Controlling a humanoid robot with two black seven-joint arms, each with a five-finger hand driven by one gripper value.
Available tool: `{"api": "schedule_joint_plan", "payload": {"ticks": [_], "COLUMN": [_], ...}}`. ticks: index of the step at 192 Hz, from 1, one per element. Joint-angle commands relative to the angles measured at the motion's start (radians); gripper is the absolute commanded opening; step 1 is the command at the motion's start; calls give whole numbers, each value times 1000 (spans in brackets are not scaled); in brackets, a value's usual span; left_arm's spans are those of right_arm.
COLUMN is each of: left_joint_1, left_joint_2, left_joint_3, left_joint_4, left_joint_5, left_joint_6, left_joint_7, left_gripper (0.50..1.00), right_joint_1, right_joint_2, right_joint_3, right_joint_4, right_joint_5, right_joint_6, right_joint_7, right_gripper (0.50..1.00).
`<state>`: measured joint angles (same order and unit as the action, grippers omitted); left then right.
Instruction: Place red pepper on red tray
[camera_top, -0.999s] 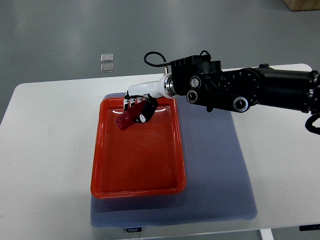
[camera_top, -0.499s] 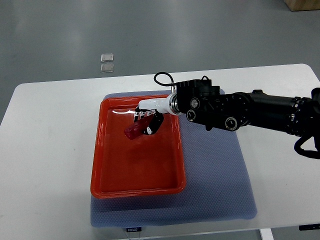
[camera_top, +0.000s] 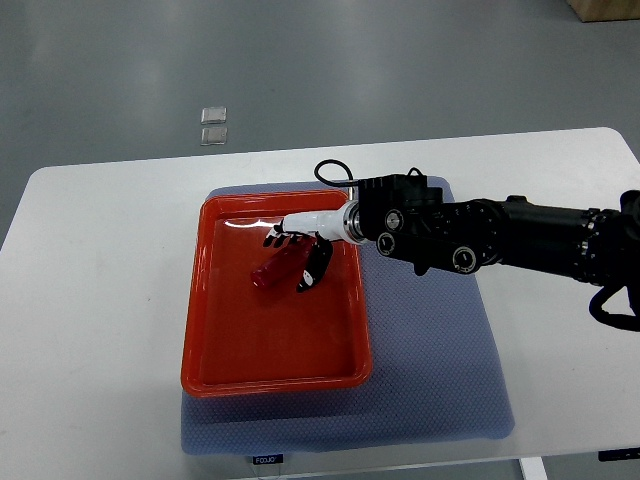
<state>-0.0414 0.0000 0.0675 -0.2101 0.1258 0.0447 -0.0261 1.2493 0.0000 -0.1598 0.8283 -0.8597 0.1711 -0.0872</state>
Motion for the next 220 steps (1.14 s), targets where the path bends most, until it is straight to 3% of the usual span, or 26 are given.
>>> {"api": "schedule_joint_plan", "payload": {"ticks": [1, 63, 92, 130, 159, 220], "left_joint_1": [0, 0, 0, 0, 0, 0], "left_joint_2": [0, 0, 0, 0, 0, 0], "left_joint_3": [0, 0, 0, 0, 0, 0], "left_joint_4": [0, 1, 1, 1, 1, 1], "left_joint_5": [0, 0, 0, 0, 0, 0], "left_joint_6": [0, 0, 0, 0, 0, 0], "left_joint_7": [0, 0, 0, 0, 0, 0], "left_gripper": [1000, 1000, 1000, 1000, 1000, 1000], "right_joint_1": [9, -5, -145, -375, -491, -588], "right_joint_2": [0, 0, -64, -61, -51, -48], "right_joint_3": [16, 318, 555, 914, 1066, 1160], "right_joint_4": [0, -3, 2, 3, 3, 0], "right_joint_5": [4, 67, 224, 475, 567, 584], "right_joint_6": [-1, -16, -39, -42, -36, -16], "right_joint_7": [3, 30, 93, 204, 257, 276], "right_gripper": [881, 881, 881, 887, 895, 895]}}
